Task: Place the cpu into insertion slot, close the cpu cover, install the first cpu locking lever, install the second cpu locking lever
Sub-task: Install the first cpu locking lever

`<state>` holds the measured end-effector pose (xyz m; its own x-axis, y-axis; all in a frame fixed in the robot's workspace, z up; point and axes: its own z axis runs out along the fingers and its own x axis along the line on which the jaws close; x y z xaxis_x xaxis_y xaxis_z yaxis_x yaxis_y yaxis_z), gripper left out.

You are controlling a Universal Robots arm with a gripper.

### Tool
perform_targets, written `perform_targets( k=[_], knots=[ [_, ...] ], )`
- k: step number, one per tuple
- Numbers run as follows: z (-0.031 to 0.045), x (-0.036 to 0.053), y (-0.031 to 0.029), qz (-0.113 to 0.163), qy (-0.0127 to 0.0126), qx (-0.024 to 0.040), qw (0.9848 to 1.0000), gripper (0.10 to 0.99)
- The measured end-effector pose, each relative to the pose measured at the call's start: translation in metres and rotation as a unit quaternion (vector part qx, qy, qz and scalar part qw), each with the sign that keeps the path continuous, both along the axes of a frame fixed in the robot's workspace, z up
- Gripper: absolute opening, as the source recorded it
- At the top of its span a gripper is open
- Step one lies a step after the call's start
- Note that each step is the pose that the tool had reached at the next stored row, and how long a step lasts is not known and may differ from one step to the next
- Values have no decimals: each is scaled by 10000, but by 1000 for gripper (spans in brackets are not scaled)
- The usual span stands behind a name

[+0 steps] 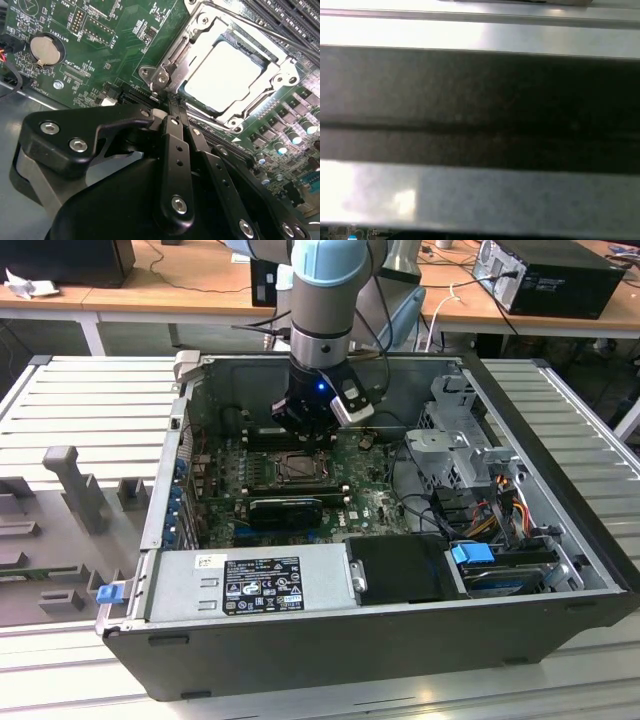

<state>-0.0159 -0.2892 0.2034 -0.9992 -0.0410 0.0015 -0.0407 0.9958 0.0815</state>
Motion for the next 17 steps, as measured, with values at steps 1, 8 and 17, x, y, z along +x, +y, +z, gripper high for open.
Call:
perform_targets(
  k=[1,8,17],
  knots=[
    [0,0,0,-1,0,0,10000,106],
    [77,0,0,-1,0,11,10000,106],
    [241,-80,0,-1,0,31,10000,106]
  ],
)
